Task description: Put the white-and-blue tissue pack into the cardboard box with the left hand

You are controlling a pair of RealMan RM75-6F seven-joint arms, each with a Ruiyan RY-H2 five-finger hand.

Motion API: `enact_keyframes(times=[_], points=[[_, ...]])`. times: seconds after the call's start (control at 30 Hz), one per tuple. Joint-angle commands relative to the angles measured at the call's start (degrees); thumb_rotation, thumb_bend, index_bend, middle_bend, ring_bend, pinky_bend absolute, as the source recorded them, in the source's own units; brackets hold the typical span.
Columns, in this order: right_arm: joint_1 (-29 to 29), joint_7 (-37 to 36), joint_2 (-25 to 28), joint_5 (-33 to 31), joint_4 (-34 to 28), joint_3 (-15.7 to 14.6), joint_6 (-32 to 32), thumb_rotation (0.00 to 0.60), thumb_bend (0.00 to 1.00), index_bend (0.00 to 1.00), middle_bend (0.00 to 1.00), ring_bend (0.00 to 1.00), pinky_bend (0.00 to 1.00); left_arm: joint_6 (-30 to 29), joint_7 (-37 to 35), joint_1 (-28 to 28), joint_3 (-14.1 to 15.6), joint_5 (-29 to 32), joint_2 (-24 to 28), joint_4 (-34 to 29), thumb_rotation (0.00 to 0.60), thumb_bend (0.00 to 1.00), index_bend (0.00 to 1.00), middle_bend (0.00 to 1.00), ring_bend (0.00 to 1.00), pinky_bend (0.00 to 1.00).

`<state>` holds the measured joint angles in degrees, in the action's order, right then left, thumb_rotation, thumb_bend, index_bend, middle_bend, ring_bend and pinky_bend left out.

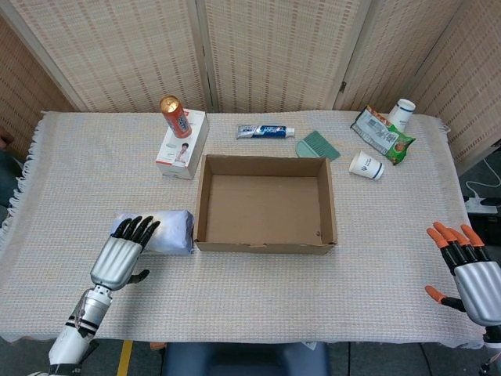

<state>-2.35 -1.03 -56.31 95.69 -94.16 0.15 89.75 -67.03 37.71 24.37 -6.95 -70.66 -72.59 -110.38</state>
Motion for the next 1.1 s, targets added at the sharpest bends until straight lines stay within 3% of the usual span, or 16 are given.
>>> enact_keyframes(times=[0.03, 0.4, 1.1], points=[[0.02, -0.07, 0.03, -0.12, 0.00, 0.06, 0.04, 0.600, 0.00, 0.06, 0.03, 0.00, 0.00, 2.39, 2.69, 2.83, -1.25, 4.19, -1.08, 1.54, 0.600, 0.18, 0.00, 0.00, 0.00, 0.07], [0.04, -0.07, 0.15, -0.70, -0.06, 0.36, 0.03, 0.600, 0.00, 0.06, 0.03, 0.00, 0.00, 4.61, 6.15, 7.82, -2.58, 12.26, -3.33, 7.12, 0.600, 0.18, 0.00, 0.00, 0.00, 0.07], [-0.04, 0.56, -0.17, -1.34, 0.13, 0.68, -0.24, 0.600, 0.00, 0.06, 0.03, 0.00, 0.00, 10.01, 5.02, 13.95, -0.49, 22.57, -6.58, 16.71, 0.600, 0.18, 0.00, 0.00, 0.00, 0.08]])
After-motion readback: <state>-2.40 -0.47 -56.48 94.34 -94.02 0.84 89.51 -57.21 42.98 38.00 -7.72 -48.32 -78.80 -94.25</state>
